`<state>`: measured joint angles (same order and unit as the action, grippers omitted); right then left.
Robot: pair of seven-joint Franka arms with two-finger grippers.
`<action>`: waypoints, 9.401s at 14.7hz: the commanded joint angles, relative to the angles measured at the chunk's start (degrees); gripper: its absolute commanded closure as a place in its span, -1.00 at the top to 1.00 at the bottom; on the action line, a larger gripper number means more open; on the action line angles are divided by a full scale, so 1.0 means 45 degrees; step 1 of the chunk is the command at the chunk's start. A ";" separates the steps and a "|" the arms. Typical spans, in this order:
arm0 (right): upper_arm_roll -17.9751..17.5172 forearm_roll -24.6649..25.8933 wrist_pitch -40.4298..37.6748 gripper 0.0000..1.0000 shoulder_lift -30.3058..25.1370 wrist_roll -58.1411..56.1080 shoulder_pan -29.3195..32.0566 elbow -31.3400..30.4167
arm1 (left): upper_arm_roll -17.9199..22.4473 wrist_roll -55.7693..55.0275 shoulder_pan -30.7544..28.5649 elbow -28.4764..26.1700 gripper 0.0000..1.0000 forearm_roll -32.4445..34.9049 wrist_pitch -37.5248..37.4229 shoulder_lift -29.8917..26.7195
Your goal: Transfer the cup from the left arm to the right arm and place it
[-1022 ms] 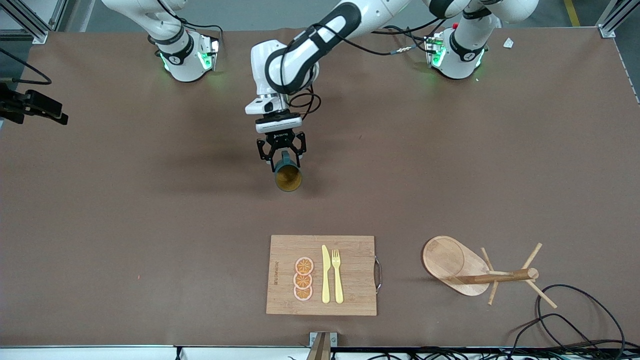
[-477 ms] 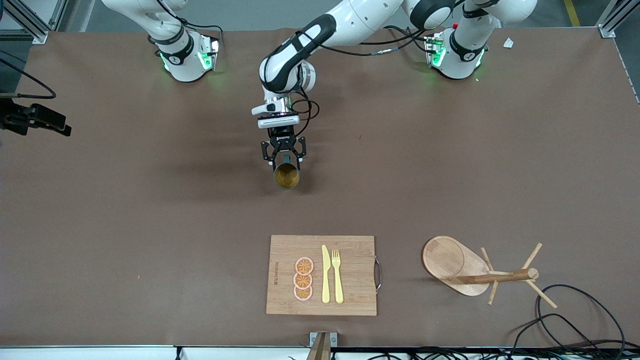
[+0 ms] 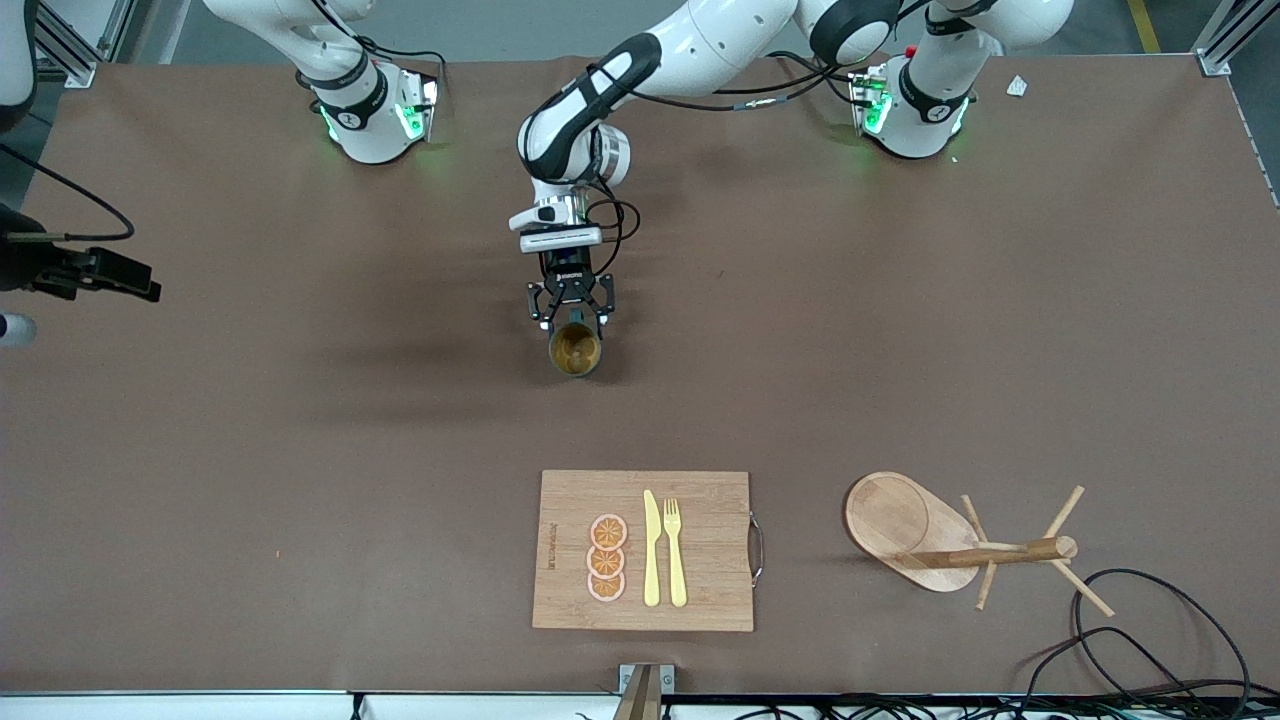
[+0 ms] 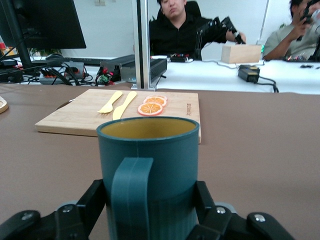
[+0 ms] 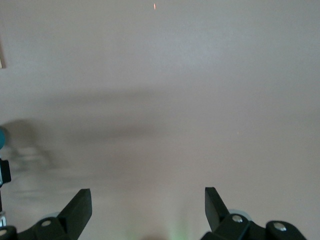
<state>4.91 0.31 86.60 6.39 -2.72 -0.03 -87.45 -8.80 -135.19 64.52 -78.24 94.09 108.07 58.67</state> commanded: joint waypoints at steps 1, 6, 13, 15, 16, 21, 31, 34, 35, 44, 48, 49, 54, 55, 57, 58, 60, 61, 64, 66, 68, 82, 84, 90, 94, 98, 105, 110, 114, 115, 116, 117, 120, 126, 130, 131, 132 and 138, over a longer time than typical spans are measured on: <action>-0.0115 0.0204 0.0151 1.00 0.0530 -0.0040 0.0182 0.0155 | 0.0217 -0.0622 0.0252 0.0297 0.43 0.0498 -0.0284 0.0341; -0.0134 0.0009 -0.0025 1.00 0.0591 0.0155 0.0065 -0.0369 | 0.0197 -0.1092 0.0369 0.0297 1.00 0.0576 -0.0323 0.0516; -0.0193 -0.0752 0.0384 1.00 0.0766 0.1479 -0.0714 -0.0509 | -0.0269 -0.1814 0.0857 0.0277 1.00 -0.0201 -0.1103 0.0283; -0.0193 -0.0792 0.0871 1.00 0.1136 0.2028 -0.1261 -0.0605 | -0.0739 -0.1814 0.0877 0.0277 1.00 -0.0925 -0.1221 -0.0068; -0.0193 -0.1062 0.1125 1.00 0.1273 0.2340 -0.1592 -0.0722 | -0.0856 -0.1814 0.1070 0.0238 1.00 -0.1044 -0.1415 -0.0128; -0.0193 -0.2098 0.2998 1.00 0.1975 0.2851 -0.2686 -0.1679 | -0.2299 -0.1853 0.1326 0.0238 1.00 -0.2779 -0.3482 -0.0809; -0.0212 -0.4323 0.7840 1.00 0.2700 0.5272 -0.5323 -0.4645 | -0.2987 -0.0357 0.0177 -0.0387 0.98 -0.7306 -0.5382 -0.6078; -0.0193 -0.4971 0.9675 1.00 0.2681 0.5777 -0.6319 -0.5622 | -0.2986 0.1929 -0.1150 -0.0407 0.98 -0.8699 -0.5382 -0.7839; -0.0193 -0.4971 1.0300 1.00 0.2681 0.6090 -0.6689 -0.5916 | -0.2986 0.2690 -0.1522 -0.0368 0.99 -0.8856 -0.5362 -0.8191; -0.0134 -0.4777 1.3100 0.74 0.3305 0.7441 -0.8821 -0.6954 | -0.2928 1.0325 -0.6868 0.0041 1.00 -1.2345 -0.3508 -1.0967; -0.0115 -0.4602 1.3080 0.33 0.3403 0.7363 -0.8861 -0.6993 | -0.2908 1.5472 -1.0403 0.0062 1.00 -1.5372 -0.3487 -1.1690; -0.0115 -0.4349 1.3080 0.16 0.3442 0.7362 -0.8938 -0.6993 | -0.2908 1.7385 -1.1263 0.0082 1.00 -1.6348 -0.3487 -1.1691; -0.0153 -0.1869 1.2886 -0.95 0.3521 0.7323 -0.8939 -0.6954 | -0.2850 2.2163 -1.4394 0.0101 1.00 -1.8564 -0.3370 -1.1457; -0.0154 -0.1827 1.2788 -0.99 0.3521 0.7304 -0.8959 -0.6915 | -0.2850 2.2905 -1.4783 0.0101 1.00 -1.8604 -0.3370 -1.1437; -0.0154 -0.1361 1.2419 -0.99 0.3501 0.6528 -0.8939 -0.6759 | -0.2850 2.3730 -1.5118 0.0101 1.00 -1.8624 -0.3370 -1.1437; -0.0154 -0.1203 1.2049 -0.99 0.3482 0.5711 -0.8881 -0.6662 | -0.2850 2.3965 -1.5158 0.0101 1.00 -1.8662 -0.3370 -1.1437; -0.0095 -0.1182 1.1558 -0.99 0.3248 0.4225 -0.8687 -0.6544 | -0.2850 2.4569 -1.5294 0.0101 1.00 -1.9070 -0.3467 -1.1476; -0.0056 -0.1163 1.1305 -0.99 0.3131 0.3251 -0.8473 -0.6486 | -0.2850 2.5056 -1.5720 0.0082 1.00 -1.9363 -0.3564 -1.1495; 0.0120 -0.1163 1.0425 -0.99 0.2507 -0.1369 -0.7051 -0.6485 | -0.2850 2.6659 -1.6212 0.0082 1.00 -1.9698 -0.4208 -1.1573; 0.0120 -0.1163 1.0152 -0.99 0.2272 -0.4497 -0.5975 -0.6543 | -0.2230 2.7071 -1.5768 0.0082 1.00 -1.9698 -0.4521 -1.1709; 0.0120 -0.1124 1.0112 -0.99 0.2076 -0.6864 -0.5174 -0.6641 | -0.1001 2.7053 -1.4618 -0.0015 1.00 -1.9717 -0.4600 -1.1885; 0.0120 -0.0792 1.0287 -0.99 0.2017 -2.1168 0.0687 -0.7148 | 0.0627 2.9065 -1.4182 -0.1188 1.00 -2.0440 -0.5459 -1.3214; 0.0120 -0.0792 1.0966 -0.99 0.1978 -2.1640 0.1117 -0.7848 | 0.0335 2.8929 -1.4182 -0.1168 1.00 -2.0343 -0.5595 -1.3234; 0.0100 -0.0792 1.2358 -0.99 0.2134 -2.1856 0.1198 -0.8731 | 0.0217 2.9201 -1.4201 -0.1227 1.00 -2.0284 -0.5655 -1.3273; 0.0081 -0.0792 1.2338 -0.99 0.2134 -2.1740 0.1100 -0.8653 | 0.0100 2.9182 -1.4162 -0.1363 1.00 -2.0342 -0.5655 -1.3370; 0.0022 -0.0811 1.2261 -0.83 0.2154 -2.1623 0.1080 -0.8575 | 0.0119 2.9201 -1.4260 -0.1676 1.00 -2.0459 -0.5636 -1.3721; 0.0022 -0.0812 0.7642 1.00 0.1745 -1.7921 0.0730 -0.5692 | 0.0119 2.9201 -1.4260 -0.1833 1.00 -2.0479 -0.5460 -1.3722; 0.0081 -0.0384 0.3868 1.00 0.1314 -1.3347 0.0709 -0.2663 | 0.0119 2.9162 -1.4241 -0.1832 1.00 -2.0499 -0.5421 -1.3703; 0.0061 -0.0070 0.1894 1.00 0.1411 -1.1371 0.0631 -0.0650 | 0.0100 2.9201 -1.4221 -0.1735 1.00 -2.0499 -0.5421 -1.3625; 0.0061 -0.0050 0.1560 1.00 0.1411 -1.1349 0.0650 -0.0317 | 0.0119 2.9201 -1.4221 -0.1715 1.00 -2.0499 -0.5421 -1.3624; 0.0061 -0.0030 0.1421 1.00 0.1411 -1.1310 0.0651 -0.0062 | 0.0119 2.9201 -1.4221 -0.1715 1.00 -2.0499 -0.5421 -1.3624; 0.0061 -0.0030 0.1304 1.00 0.1431 -1.1155 0.0651 0.0153 | 0.0119 2.9201 -1.4221 -0.1715 1.00 -2.0499 -0.5421 -1.3624; 0.0061 0.0144 0.1167 1.00 0.1470 -1.0606 0.0670 0.0700 | 0.0119 2.9221 -1.4240 -0.1715 1.00 -2.0479 -0.5421 -1.3624; 0.0042 0.0478 0.0268 1.00 0.1489 -1.0335 0.0632 0.1698 | 0.0119 2.9241 -1.4162 -0.1696 1.00 -2.0459 -0.5440 -1.3605; -0.0075 0.0303 -0.0802 1.00 0.1431 -0.5011 0.0496 0.1698 | 0.0119 2.9240 -1.4162 -0.1657 1.00 -2.0381 -0.5440 -1.3605; -0.0076 0.0244 -0.0864 1.00 0.1412 -0.4344 0.0378 0.1718 | 0.0119 2.9221 -1.4162 -0.1657 1.00 -2.0362 -0.5440 -1.3605; -0.0076 0.0243 -0.0904 1.00 0.1411 -0.4124 0.0300 0.1718 | 0.0119 2.9221 -1.4124 -0.1637 1.00 -2.0342 -0.5440 -1.3605; -0.0017 -0.0694 -0.1548 1.00 0.0554 -0.1409 0.0124 0.1621 | 0.0099 2.9163 -1.4065 -0.1637 1.00 -2.0440 -0.5440 -1.3546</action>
<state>4.63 -1.40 80.71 11.44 -12.74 0.53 -79.63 -8.42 -4.55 1.13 -85.45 2.90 83.24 -1.84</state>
